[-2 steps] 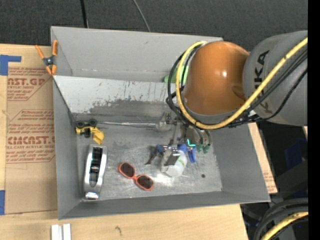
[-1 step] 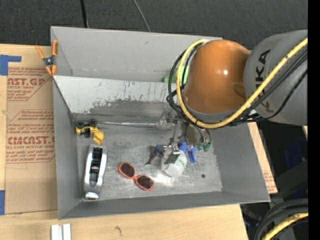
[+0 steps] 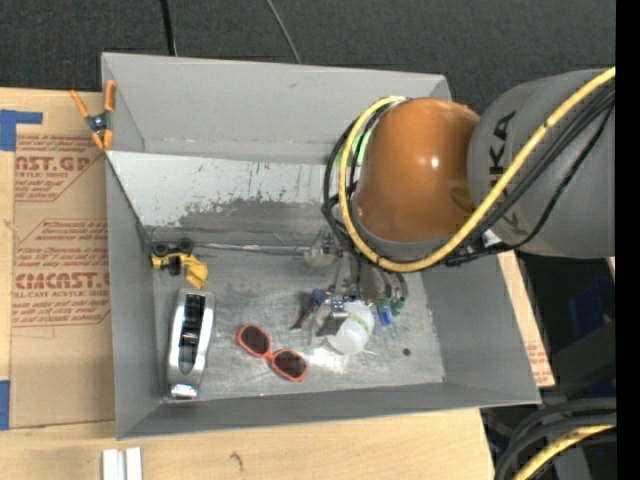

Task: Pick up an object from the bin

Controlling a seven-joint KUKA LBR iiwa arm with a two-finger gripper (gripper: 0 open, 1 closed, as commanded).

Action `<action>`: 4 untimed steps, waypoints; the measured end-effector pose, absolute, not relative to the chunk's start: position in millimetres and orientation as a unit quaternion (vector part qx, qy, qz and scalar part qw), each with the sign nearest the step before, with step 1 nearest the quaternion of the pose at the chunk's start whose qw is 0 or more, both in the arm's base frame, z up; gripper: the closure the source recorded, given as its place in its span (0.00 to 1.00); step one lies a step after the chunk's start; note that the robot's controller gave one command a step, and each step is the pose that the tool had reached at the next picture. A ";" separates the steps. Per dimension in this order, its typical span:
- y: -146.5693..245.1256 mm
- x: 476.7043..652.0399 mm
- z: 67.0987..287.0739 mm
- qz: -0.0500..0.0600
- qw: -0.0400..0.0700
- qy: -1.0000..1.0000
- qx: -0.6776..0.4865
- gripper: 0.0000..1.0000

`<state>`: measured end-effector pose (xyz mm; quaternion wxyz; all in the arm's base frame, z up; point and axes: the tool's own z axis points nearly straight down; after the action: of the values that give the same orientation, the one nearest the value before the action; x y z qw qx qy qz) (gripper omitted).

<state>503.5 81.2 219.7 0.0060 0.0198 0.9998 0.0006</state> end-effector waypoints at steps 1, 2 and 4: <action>105.4 480.0 156.2 0.000 -0.003 0.998 0.060 0.00; 106.4 485.7 159.4 0.000 0.000 0.999 0.050 0.00; 123.7 494.3 74.8 0.002 -0.001 0.979 0.202 1.00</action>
Offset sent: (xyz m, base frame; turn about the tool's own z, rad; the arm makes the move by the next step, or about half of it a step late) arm -0.0147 0.0265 -0.0597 0.0445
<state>494.3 123.7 74.8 -0.0007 0.2023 0.9793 0.0019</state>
